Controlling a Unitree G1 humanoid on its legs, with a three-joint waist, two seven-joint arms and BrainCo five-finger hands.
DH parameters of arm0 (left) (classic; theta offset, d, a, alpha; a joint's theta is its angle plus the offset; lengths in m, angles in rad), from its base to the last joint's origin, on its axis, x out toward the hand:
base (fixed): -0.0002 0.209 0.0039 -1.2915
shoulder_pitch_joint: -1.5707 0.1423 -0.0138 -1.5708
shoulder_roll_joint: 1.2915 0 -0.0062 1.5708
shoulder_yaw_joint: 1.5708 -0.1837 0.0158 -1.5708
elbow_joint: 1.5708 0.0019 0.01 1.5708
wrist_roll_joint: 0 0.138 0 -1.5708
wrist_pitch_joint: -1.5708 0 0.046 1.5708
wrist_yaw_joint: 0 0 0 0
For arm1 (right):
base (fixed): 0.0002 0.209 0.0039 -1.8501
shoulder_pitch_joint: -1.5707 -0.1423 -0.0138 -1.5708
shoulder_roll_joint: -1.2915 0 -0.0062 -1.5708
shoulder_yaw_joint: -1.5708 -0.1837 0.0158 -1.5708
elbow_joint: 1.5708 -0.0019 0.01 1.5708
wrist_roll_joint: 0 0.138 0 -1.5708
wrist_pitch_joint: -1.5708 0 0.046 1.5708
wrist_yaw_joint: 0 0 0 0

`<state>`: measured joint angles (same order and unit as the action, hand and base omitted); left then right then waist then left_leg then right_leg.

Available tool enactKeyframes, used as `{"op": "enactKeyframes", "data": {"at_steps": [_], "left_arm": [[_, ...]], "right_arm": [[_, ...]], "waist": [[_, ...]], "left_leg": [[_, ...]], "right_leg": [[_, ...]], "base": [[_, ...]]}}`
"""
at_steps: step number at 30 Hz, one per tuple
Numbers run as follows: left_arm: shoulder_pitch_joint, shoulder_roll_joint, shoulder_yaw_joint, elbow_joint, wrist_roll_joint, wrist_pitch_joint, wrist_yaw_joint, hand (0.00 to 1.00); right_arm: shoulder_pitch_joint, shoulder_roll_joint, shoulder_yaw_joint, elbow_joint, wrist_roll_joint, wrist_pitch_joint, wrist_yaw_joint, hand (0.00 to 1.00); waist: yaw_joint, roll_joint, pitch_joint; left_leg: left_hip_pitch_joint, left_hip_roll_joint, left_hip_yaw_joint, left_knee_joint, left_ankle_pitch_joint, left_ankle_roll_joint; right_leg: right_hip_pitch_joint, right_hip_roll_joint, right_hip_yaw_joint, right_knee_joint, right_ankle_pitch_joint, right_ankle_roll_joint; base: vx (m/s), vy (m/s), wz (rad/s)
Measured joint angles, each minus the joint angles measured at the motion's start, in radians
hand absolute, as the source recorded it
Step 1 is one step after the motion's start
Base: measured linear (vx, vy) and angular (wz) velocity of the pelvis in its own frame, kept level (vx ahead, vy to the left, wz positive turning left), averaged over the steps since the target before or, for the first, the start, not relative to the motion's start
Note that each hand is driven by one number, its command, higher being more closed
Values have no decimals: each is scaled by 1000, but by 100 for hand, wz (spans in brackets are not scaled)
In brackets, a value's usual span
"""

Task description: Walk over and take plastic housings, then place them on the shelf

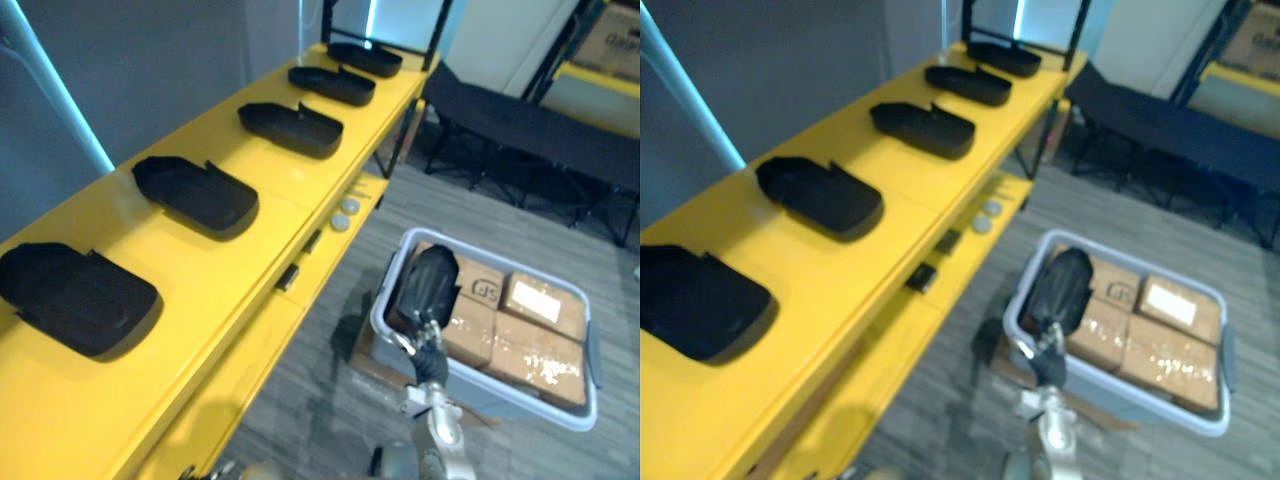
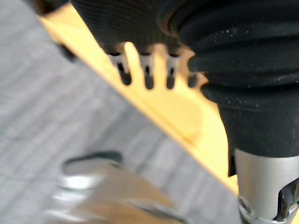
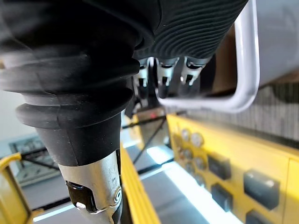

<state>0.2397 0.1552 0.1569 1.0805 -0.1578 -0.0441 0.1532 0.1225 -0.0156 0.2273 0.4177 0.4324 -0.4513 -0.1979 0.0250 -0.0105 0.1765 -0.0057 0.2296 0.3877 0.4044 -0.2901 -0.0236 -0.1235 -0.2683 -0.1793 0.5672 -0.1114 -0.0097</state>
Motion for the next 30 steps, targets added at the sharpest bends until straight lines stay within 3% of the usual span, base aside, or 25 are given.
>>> {"op": "enactKeyframes", "data": {"at_steps": [1, 2, 3, 4, 5, 6, 8, 9, 11, 13, 16, 18, 22, 25, 28, 30], "left_arm": [[3, -3, 0, 0, 0, 0, 0, 0], [30, -11, 1, 0, -1, -5, 0, 0], [40, -12, 20, 1, -10, -15, -1, 0], [42, -18, 29, 2, -24, -16, -2, 0], [26, -42, 37, 1, -42, -23, -1, 0], [17, -64, 36, 1, -55, -33, -1, 0], [15, -111, 16, 1, -101, -67, -5, 0], [16, -124, 14, 1, -109, -89, -8, 0], [14, -116, -14, 0, -114, -122, -10, 0], [-3, -87, -44, -1, -121, -136, -10, 0], [-11, -56, -64, -14, -119, -154, -7, 0], [-11, -47, -79, -35, -120, -152, -3, 0], [-6, -45, -117, -122, -149, -143, 1, 0], [-9, -45, -139, -161, -146, -121, 1, 0], [-18, -57, -140, -172, -141, -118, -1, 0], [-17, -55, -140, -180, -135, -110, -3, 0]], "right_arm": [[-3, 0, 4, 0, -1, 2, 1, 0], [-11, 0, 17, 1, -9, 25, 6, 0], [-15, -2, 27, 0, -19, 54, 12, 0], [-15, -12, 26, -1, -20, 70, 17, 0], [-17, -47, 17, -2, -22, 97, 26, 0], [-14, -77, 10, -4, -24, 115, 27, 0], [39, -155, -55, -7, -22, 137, 38, 0], [61, -173, -86, -10, -16, 140, 50, 0], [74, -192, -124, -11, -16, 140, 68, 0], [72, -185, -131, -11, -22, 120, 70, 0], [79, -134, -132, -11, -24, 113, 65, 0], [78, -111, -132, -10, -40, 108, 54, 0], [55, -93, -166, -20, -80, 102, 2, 0], [1, -81, -231, -37, -96, 104, -59, 0], [-113, -107, -307, -20, -97, 107, -141, 0], [-250, -153, -347, 55, -79, 118, -165, 0]], "waist": [[4, 0, 0], [16, -9, -5], [18, -31, -18], [19, -38, -22], [22, -16, -12], [14, 19, 1], [-3, 62, -5], [-16, 67, -7], [-27, 68, -9], [-29, 43, -3], [-26, -7, 10], [-16, -15, 9], [-11, 0, 8], [-9, 28, 33], [31, 45, 78], [48, 35, 108]], "left_leg": [[-5, 9, 11, 11, 0, 0], [-32, 37, 49, 50, 0, -1], [-58, 47, 62, 73, 2, -12], [-63, 46, 57, 77, 8, -32], [-63, 58, 29, 66, 19, -51], [-55, 65, -18, 47, 27, -65], [-3, 48, -104, -66, 63, -109], [27, 30, -135, -123, 78, -124], [59, 24, -150, -190, 91, -132], [57, 11, -160, -204, 92, -163], [41, -22, -162, -194, 90, -160], [38, -32, -166, -184, 88, -159], [-7, -52, -241, -184, 97, -151], [-70, -67, -306, -181, 126, -146], [-106, -83, -364, -187, 150, -145], [-127, -95, -381, -180, 155, -139]], "right_leg": [[7, -6, -7, -29, 5, 8], [30, -17, -29, -150, 45, 58], [46, -22, -44, -268, 116, 149], [60, -7, -45, -324, 98, 177], [83, 28, -43, -417, 92, 189], [95, 51, -36, -459, 103, 193], [99, 82, -3, -487, 124, 176], [105, 85, 5, -495, 128, 173], [103, 103, 20, -524, 148, 171], [101, 107, 42, -594, 191, 174], [113, 77, 43, -648, 243, 182], [112, 66, 42, -648, 247, 186], [128, 43, -48, -654, 246, 186], [134, 27, -140, -648, 254, 198], [145, 16, -211, -647, 259, 204], [143, 7, -229, -647, 262, 208]], "base": [[-81, -258, -122], [-108, -332, -117], [-102, -378, -126], [-83, -419, -115], [-61, -413, -90], [-69, -351, -87], [-65, -189, -54], [-70, -121, -38], [-79, -64, -27], [-131, 13, -31], [-149, 86, -7], [-66, 54, 8], [-36, 34, 49], [9, 19, 83], [-22, 42, 62], [-40, 63, 32]]}}
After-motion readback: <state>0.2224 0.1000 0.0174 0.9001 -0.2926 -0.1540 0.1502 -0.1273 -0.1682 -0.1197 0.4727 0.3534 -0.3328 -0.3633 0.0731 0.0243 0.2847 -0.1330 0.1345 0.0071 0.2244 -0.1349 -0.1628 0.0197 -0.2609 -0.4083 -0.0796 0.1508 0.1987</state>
